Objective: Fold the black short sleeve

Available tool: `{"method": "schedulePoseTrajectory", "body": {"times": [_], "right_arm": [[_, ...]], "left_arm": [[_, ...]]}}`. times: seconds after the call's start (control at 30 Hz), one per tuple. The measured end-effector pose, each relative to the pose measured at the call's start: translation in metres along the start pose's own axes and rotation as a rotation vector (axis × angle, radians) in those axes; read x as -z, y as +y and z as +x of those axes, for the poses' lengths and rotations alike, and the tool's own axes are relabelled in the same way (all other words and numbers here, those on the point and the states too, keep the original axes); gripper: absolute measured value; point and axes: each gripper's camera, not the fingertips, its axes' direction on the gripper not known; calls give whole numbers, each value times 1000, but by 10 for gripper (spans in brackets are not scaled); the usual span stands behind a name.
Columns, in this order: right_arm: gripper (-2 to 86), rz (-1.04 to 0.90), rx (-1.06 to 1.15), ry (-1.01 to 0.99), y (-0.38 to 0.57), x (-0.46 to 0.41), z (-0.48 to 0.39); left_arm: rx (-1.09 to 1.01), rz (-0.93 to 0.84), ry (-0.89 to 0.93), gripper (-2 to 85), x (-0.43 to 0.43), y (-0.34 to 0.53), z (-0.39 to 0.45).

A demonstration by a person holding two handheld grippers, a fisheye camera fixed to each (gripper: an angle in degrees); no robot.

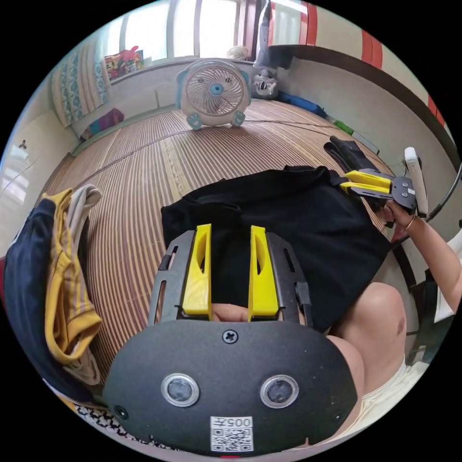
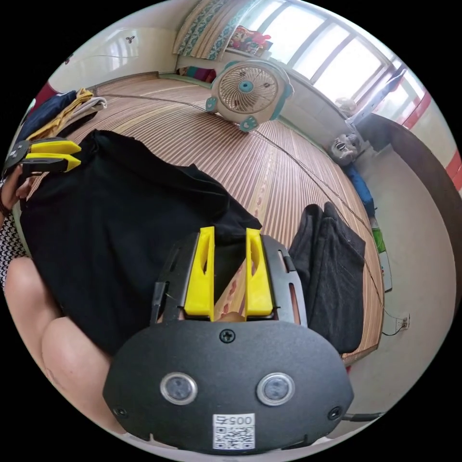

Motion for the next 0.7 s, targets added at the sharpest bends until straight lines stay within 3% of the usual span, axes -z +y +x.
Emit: {"method": "schedulePoseTrajectory", "body": {"times": [0.17,0.3,0.47,0.7], "right_arm": [[25,25,-28,-7,-5,-5,6],[-8,54,-107,-55,-7,1,25],[2,17,-348,-125,-3,-13,75],[40,27,-463,-139,11,-7,89]], "left_arm": [[64,-74,-108,44,-16,-14,-6],[178,17,-47,20,4,-11,-37],[318,46,-125,16,21,-2,-86],[393,89,-156,20,42,28,-105]]}}
